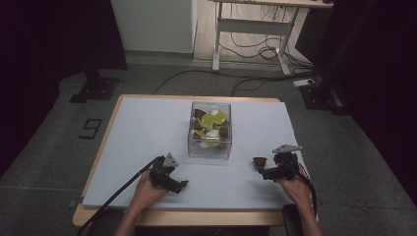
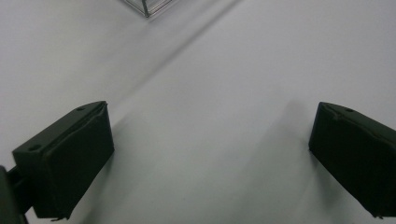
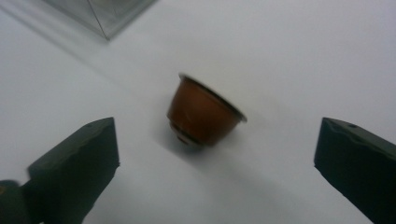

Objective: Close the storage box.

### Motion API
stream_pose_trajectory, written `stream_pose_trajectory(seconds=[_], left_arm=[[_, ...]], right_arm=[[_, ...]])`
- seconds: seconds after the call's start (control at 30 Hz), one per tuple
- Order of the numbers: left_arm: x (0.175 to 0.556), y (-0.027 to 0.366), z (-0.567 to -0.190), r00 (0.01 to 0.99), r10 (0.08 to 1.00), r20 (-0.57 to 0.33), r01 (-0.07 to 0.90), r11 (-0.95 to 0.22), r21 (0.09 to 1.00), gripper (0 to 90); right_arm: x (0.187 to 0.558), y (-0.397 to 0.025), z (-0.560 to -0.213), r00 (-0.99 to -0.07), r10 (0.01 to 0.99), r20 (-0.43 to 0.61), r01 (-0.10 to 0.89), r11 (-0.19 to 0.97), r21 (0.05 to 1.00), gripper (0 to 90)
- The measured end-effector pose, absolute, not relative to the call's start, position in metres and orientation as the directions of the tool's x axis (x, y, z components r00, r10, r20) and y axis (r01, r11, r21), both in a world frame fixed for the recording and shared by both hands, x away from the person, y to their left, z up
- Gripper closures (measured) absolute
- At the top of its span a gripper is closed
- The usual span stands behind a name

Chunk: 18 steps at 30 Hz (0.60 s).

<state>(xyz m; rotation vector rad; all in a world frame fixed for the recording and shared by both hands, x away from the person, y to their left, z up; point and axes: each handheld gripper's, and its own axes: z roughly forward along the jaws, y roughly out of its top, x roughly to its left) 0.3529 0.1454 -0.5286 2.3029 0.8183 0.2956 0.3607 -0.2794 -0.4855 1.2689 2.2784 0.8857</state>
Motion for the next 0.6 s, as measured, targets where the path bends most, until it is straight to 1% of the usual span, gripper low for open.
stream_pose_trajectory(seconds=[0.23,0.47,0.6], left_arm=[[0.353,0.145,-0.529,0.778,0.628,-0.008,0.477,-0.582,0.659,0.0],[0.353,0.145,-0.529,0.778,0.628,-0.008,0.477,-0.583,0.658,0.0],[0.352,0.145,-0.529,0.779,0.627,-0.008,0.477,-0.584,0.657,0.0]], right_arm=[[0.365,-0.286,-0.502,-0.505,0.862,-0.041,0.634,0.403,0.659,0.0],[0.371,-0.29,-0.522,-0.527,0.849,-0.019,0.681,0.436,0.589,0.0],[0.371,-0.292,-0.525,-0.536,0.844,-0.004,0.674,0.43,0.6,0.0]])
